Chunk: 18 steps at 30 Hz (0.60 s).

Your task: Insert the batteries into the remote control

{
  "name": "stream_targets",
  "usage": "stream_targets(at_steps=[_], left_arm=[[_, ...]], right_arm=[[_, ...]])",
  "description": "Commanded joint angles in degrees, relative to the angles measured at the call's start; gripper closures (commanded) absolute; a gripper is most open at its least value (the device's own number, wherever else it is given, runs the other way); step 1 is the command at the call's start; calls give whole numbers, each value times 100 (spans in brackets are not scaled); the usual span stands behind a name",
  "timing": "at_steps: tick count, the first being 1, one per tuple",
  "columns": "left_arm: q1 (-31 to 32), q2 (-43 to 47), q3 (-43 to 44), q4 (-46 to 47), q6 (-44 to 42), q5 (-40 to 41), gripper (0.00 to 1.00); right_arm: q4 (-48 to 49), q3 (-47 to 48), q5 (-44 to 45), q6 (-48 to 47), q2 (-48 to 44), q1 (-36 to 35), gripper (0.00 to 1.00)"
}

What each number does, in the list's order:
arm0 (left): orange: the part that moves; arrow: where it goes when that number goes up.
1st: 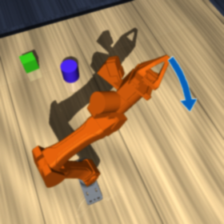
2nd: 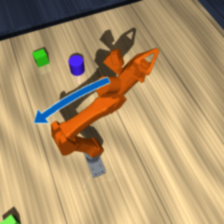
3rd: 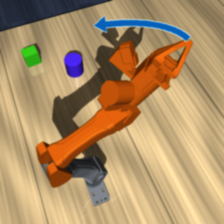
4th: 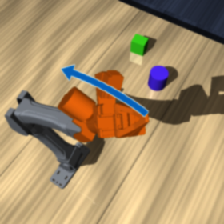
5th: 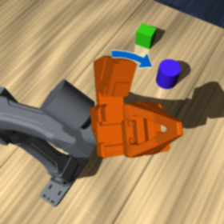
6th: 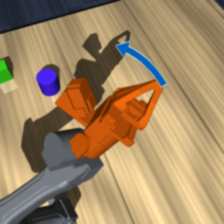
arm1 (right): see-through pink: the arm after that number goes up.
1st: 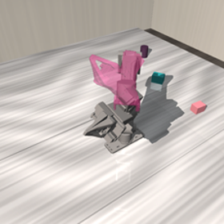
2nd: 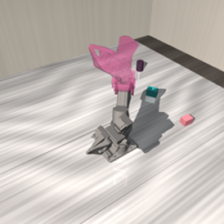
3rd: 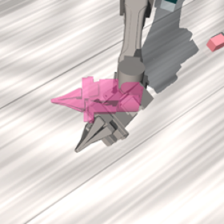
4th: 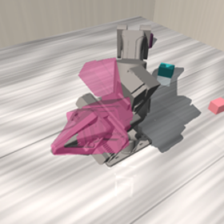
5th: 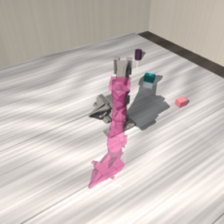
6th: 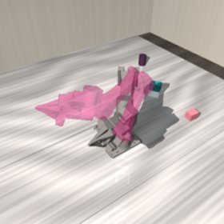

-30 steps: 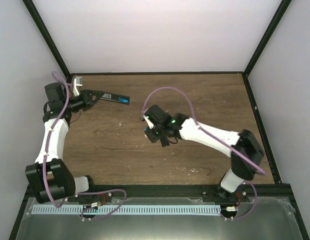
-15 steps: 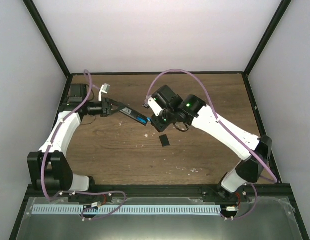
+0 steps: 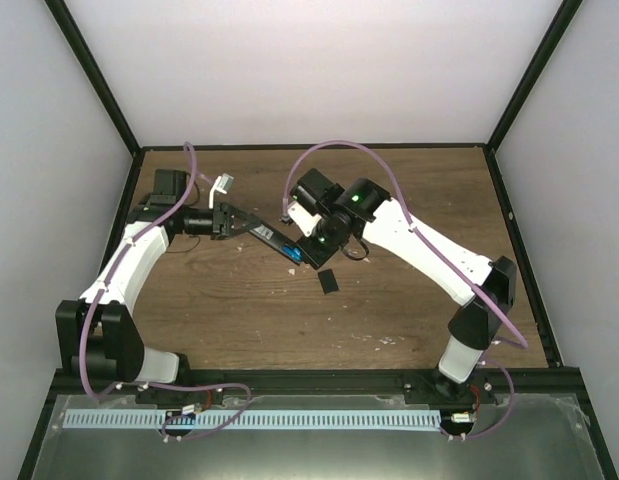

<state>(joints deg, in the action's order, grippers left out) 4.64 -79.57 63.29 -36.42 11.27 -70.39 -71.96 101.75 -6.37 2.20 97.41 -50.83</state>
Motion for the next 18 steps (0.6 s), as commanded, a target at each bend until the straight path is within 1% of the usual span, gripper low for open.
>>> stream_targets(at_steps=[1,13,18], left_arm=[[51,-34,2,31,-74,-336,100],[100,38,-194,351,205,-596,100],[116,69,-239,504,340,-711,100]], right_arm=[[-278,440,-1,12,120,-24,99],[-157,692,240,-120,248,-22,99],[17,635,128,-276,234,-21,99]])
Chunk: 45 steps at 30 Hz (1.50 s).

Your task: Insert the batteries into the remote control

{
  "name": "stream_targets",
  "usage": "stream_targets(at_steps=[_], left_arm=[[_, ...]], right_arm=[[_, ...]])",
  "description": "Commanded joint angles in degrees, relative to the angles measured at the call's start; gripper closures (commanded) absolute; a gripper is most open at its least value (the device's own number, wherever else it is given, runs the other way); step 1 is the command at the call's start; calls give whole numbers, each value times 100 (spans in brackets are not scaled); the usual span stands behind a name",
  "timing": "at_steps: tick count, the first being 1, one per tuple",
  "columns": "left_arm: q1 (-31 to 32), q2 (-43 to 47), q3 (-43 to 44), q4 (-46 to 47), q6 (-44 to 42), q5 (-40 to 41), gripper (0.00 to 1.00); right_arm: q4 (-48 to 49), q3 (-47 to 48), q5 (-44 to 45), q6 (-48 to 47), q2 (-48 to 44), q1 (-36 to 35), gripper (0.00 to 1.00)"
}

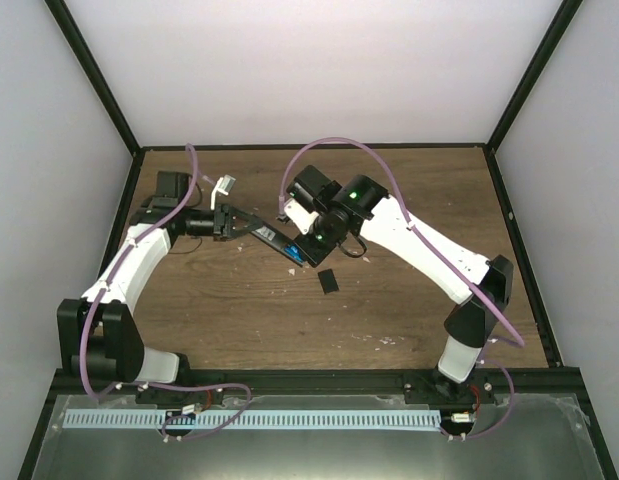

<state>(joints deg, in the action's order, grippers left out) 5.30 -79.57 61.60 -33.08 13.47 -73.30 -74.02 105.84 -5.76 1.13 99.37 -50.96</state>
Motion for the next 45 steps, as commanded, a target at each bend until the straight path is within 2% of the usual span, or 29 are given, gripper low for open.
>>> stream_targets(at_steps=[1,10,17,33,45], left_arm=[[66,74,-77,182,132,-436,100],[76,189,-281,633,532,-661,100],[76,220,-324,798,689,-721,100],[76,191,-400,967,838,-723,100],[76,109,-253,853,738,-493,100]], right_arm=[[255,208,71,-197,38,-6,99],[456,-64,182,-460,-39,-11,99],[519,-238,246,-490,-124,-9,94],[542,-57,421,-373,-288,-10,72],[994,-38,83,-197,-509,1,58]])
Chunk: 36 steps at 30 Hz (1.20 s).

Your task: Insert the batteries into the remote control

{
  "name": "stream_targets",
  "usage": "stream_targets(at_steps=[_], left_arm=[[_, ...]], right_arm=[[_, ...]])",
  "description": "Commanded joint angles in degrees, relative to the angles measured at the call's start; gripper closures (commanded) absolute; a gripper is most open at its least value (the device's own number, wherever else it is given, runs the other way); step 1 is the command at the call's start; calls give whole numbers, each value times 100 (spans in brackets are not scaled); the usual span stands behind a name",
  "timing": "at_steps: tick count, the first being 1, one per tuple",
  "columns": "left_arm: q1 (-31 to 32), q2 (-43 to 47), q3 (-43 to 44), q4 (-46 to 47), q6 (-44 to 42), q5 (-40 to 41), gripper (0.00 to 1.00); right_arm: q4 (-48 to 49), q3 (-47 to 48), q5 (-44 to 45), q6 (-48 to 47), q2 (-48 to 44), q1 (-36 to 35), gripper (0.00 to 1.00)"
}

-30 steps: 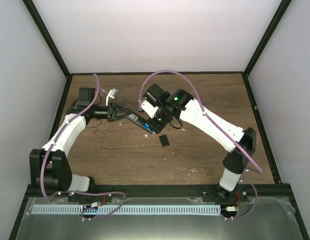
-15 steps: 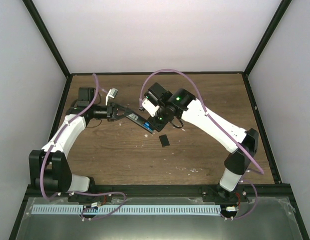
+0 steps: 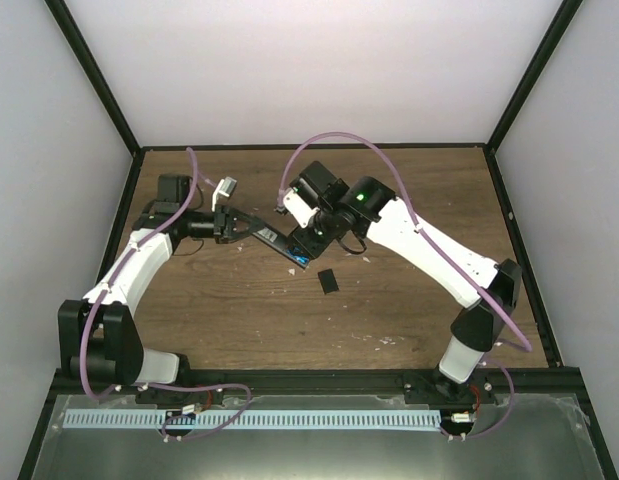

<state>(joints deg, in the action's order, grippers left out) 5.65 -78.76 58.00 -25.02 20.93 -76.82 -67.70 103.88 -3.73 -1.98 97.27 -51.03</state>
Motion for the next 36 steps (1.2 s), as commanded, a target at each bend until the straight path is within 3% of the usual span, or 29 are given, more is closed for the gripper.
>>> stream_targets(at_steps=[1,13,20,26,36], left_arm=[[41,28,107,132,74,-129,100],[33,-4,-68,2102,2219,-237,100],[-32,-68,-336,3160,3272,-50,100],[-93,-63,-494,3786,3848,-74,100],[-99,-9,-632,4845,4635,-134,100]], right_arm=[[442,110,-138,161,-362,21,55],[2032,-1620,-1894,1603,-1473,1475,41],[2921,-2687,-3152,2596,-2031,2146,37],[3795,-3185,-3855,3288,-2341,2257,36],[4339,-3710,-4145,3987,-2407,2256,35]])
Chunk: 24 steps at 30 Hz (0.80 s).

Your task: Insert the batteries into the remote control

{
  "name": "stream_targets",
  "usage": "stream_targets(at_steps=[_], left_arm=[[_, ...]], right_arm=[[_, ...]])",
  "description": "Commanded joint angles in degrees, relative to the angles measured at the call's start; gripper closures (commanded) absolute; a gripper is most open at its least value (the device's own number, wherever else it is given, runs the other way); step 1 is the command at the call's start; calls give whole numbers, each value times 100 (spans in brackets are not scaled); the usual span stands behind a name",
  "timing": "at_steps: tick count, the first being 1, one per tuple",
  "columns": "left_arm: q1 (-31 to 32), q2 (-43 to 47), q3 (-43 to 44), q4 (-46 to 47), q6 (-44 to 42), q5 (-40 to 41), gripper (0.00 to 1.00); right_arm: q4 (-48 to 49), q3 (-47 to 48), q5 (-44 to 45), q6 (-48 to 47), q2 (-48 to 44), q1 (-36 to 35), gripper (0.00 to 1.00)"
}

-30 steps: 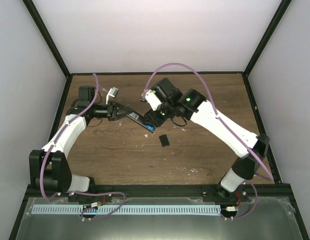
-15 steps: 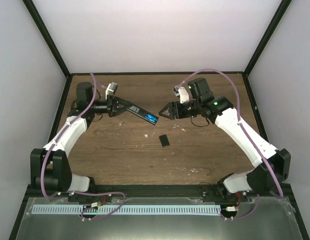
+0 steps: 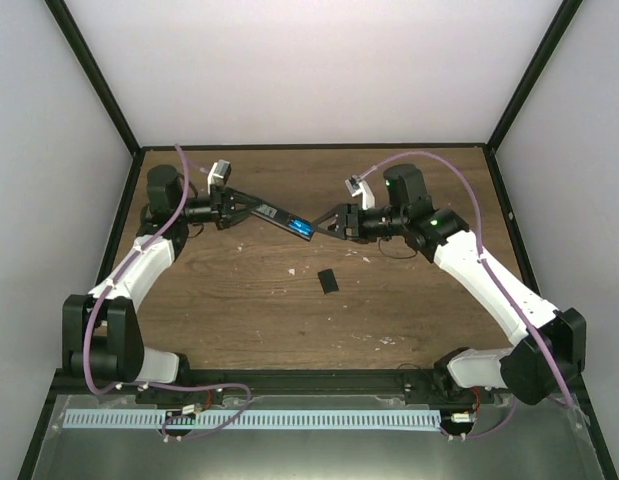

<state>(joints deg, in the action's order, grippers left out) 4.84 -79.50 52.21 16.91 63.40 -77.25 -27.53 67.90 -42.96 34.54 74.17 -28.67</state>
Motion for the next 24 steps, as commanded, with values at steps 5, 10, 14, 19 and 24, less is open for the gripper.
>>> stream_targets(at_steps=[5,10,14,19,24], left_arm=[[-18,93,-51,717,424,-132,100],[-23,113,-80,696,388,-157,100],[-20,115,-89,695,383,-158,100],[-20,102,-84,781,440,-169,100],[-18,106,-79,917,555,-171,100]], right_arm=[[618,-188,-341,487,-66,19,36],[1120,-276,-536,741,-69,2,36],[1156,-266,-564,754,9,-15,38],[1194,-283,-595,760,161,-64,38],[1183,-285,-529,712,274,-113,39]])
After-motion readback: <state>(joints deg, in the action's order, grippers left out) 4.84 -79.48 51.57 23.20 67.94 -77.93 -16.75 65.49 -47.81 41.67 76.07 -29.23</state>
